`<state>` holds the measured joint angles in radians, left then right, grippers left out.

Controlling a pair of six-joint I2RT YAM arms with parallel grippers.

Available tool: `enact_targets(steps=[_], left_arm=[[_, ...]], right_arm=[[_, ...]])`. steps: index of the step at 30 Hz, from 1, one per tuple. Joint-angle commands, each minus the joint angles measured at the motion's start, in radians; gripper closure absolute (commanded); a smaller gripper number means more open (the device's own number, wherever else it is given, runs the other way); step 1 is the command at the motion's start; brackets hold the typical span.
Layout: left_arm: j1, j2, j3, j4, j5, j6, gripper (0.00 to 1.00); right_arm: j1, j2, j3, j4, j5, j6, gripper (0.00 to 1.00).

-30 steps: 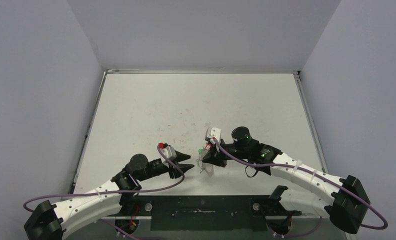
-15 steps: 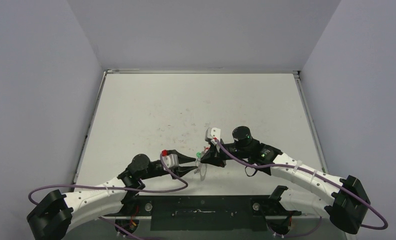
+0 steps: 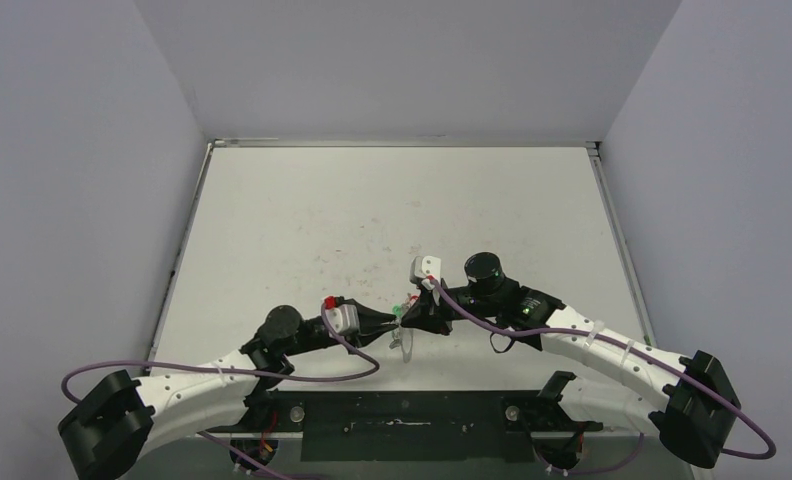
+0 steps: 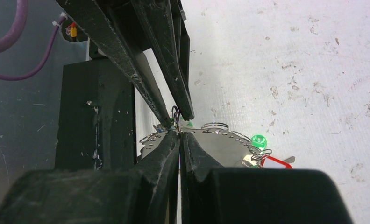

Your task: Put the keys on the keyring

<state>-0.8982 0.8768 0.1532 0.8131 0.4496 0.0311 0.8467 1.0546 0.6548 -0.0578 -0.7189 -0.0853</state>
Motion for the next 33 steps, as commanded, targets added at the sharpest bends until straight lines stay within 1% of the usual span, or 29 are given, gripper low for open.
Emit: enact_targets(steps=[1, 5, 8, 11, 13, 17, 19, 21, 23, 26, 29, 30, 33], left_arm=[[-0.007, 0.019, 0.049, 0.081, 0.007, -0.016, 0.87], [-0.007, 0.028, 0.052, 0.078, 0.008, -0.011, 1.00], [-0.007, 0.019, 0.057, 0.052, 0.004, -0.004, 1.00], [-0.007, -0.011, 0.076, -0.022, -0.014, 0.000, 1.00], [-0.007, -0.038, 0.095, -0.094, -0.028, 0.008, 1.00], [-0.007, -0.084, 0.130, -0.225, -0.047, 0.021, 1.00], [-0.008, -0.101, 0.150, -0.289, -0.048, 0.036, 1.00], [-0.007, -0.110, 0.179, -0.370, -0.048, 0.053, 1.00], [-0.007, -0.110, 0.214, -0.454, -0.045, 0.074, 1.00], [-0.007, -0.094, 0.273, -0.575, -0.037, 0.101, 1.00], [-0.008, -0.069, 0.339, -0.681, -0.024, 0.127, 1.00], [-0.008, -0.060, 0.359, -0.714, -0.023, 0.134, 1.00], [-0.011, -0.035, 0.401, -0.780, -0.016, 0.144, 1.00]], right_arm=[[0.006, -0.008, 0.019, 0.066, -0.028, -0.007, 1.00], [0.006, -0.013, 0.017, 0.064, -0.024, -0.008, 1.00], [0.007, -0.017, 0.014, 0.063, -0.016, -0.010, 1.00], [0.007, -0.019, 0.014, 0.061, -0.002, -0.012, 0.99], [0.007, -0.019, 0.019, 0.048, 0.008, -0.014, 0.90], [0.006, -0.022, 0.034, 0.001, 0.022, -0.037, 0.67], [0.006, -0.029, 0.042, -0.016, 0.032, -0.054, 0.57], [0.005, -0.037, 0.051, -0.030, 0.042, -0.070, 0.50], [0.005, -0.045, 0.060, -0.042, 0.047, -0.090, 0.46], [0.005, -0.053, 0.077, -0.059, 0.043, -0.129, 0.45], [0.007, -0.048, 0.092, -0.069, 0.006, -0.167, 0.49], [0.006, -0.044, 0.096, -0.070, -0.006, -0.174, 0.51], [0.006, -0.027, 0.103, -0.057, -0.047, -0.186, 0.67]])
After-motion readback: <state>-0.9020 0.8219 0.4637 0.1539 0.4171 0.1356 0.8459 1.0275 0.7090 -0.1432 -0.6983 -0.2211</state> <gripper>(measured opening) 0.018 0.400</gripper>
